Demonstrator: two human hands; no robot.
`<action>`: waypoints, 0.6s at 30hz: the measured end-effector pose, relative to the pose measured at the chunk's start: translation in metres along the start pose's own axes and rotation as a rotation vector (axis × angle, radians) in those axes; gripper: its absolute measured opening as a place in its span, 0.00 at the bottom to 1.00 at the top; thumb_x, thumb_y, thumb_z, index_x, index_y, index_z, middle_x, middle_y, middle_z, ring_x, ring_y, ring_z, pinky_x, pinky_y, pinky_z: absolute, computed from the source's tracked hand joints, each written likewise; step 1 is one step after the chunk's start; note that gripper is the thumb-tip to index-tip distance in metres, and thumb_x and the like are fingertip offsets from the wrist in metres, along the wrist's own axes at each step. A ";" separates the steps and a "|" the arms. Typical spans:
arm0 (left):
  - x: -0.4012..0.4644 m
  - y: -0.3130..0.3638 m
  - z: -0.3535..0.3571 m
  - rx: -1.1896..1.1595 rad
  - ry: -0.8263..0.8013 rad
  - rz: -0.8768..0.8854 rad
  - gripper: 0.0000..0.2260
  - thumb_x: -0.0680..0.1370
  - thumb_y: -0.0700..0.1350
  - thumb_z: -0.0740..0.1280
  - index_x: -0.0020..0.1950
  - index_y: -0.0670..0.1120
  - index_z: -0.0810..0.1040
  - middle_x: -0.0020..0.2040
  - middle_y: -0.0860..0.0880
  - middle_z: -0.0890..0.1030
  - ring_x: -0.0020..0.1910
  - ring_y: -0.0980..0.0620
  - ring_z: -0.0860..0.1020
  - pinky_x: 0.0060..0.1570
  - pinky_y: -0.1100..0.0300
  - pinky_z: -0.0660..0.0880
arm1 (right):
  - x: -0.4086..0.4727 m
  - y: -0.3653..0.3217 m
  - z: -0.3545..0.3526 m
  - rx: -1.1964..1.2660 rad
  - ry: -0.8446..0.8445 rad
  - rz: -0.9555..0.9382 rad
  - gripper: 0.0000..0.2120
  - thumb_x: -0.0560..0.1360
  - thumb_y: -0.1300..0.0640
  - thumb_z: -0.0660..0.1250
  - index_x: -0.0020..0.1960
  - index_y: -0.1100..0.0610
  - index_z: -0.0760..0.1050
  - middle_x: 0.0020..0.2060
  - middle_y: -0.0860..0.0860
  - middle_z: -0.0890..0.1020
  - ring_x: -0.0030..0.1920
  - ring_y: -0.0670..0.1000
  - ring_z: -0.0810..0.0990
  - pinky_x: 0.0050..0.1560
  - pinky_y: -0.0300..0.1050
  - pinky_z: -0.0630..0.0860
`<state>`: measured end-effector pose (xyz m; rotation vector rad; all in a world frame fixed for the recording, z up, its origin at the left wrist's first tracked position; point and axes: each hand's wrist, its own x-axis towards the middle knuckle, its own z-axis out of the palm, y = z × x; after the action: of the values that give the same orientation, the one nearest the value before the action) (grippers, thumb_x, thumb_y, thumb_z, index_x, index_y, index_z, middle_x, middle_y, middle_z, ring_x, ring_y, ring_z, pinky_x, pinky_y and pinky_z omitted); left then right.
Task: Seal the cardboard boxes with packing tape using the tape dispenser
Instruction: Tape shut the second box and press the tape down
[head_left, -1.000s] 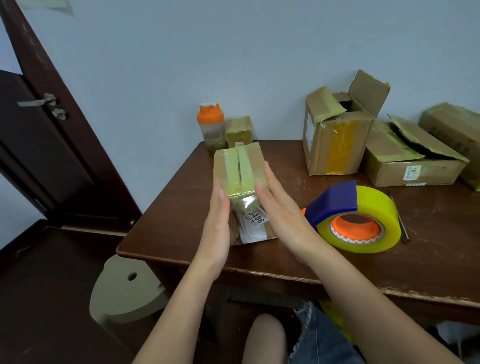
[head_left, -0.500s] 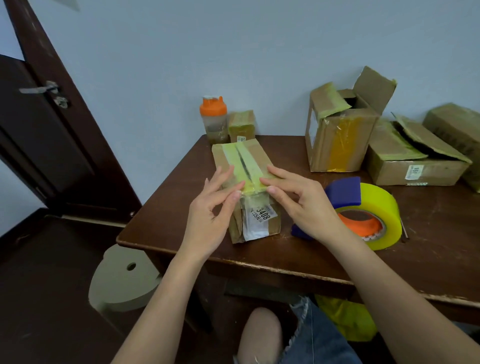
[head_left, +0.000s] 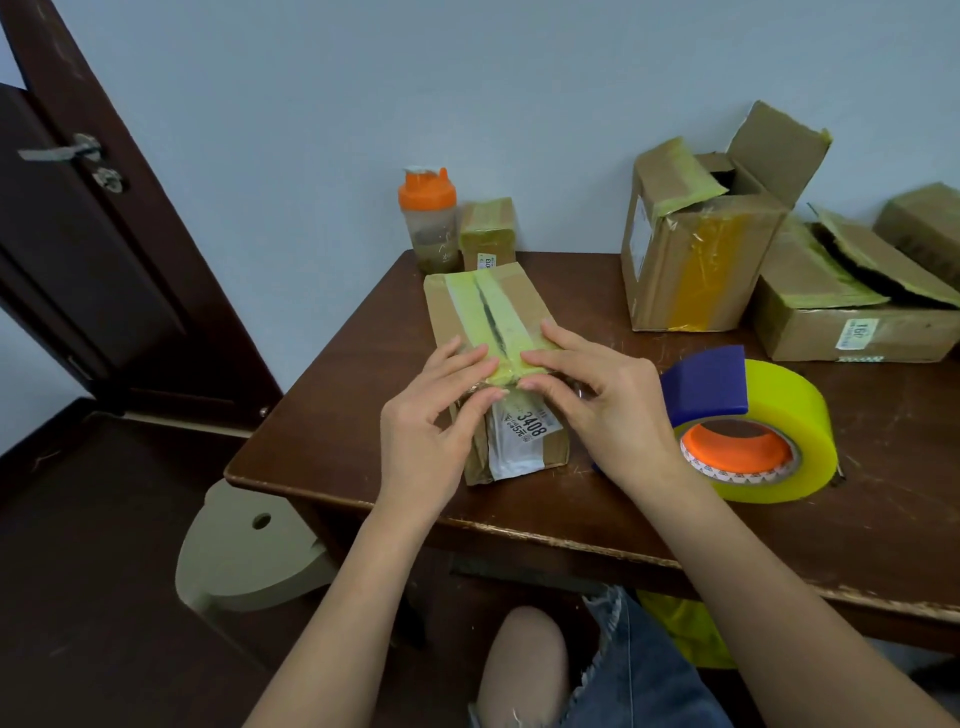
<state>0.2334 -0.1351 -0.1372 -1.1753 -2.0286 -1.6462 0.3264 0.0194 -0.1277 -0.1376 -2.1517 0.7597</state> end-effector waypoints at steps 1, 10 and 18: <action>0.000 -0.002 0.002 0.039 0.025 0.039 0.13 0.74 0.39 0.72 0.59 0.44 0.81 0.58 0.49 0.82 0.66 0.52 0.75 0.67 0.61 0.70 | 0.000 0.000 0.002 0.000 0.020 -0.001 0.12 0.73 0.54 0.73 0.55 0.55 0.83 0.62 0.56 0.80 0.60 0.50 0.80 0.60 0.43 0.77; -0.003 -0.006 0.010 0.094 0.084 0.114 0.10 0.76 0.37 0.71 0.56 0.41 0.83 0.56 0.47 0.82 0.66 0.48 0.76 0.67 0.62 0.70 | -0.003 -0.002 0.005 -0.014 0.042 -0.011 0.11 0.74 0.55 0.71 0.55 0.57 0.83 0.61 0.55 0.80 0.61 0.49 0.79 0.60 0.38 0.75; 0.003 -0.003 0.011 -0.034 0.101 0.009 0.11 0.74 0.35 0.72 0.56 0.42 0.82 0.55 0.49 0.83 0.65 0.52 0.76 0.65 0.66 0.70 | 0.004 -0.005 0.011 0.028 0.057 0.050 0.07 0.73 0.61 0.72 0.52 0.58 0.84 0.60 0.55 0.81 0.59 0.49 0.80 0.59 0.33 0.74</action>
<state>0.2323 -0.1238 -0.1408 -1.0878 -1.9393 -1.7062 0.3162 0.0119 -0.1272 -0.1966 -2.0898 0.8054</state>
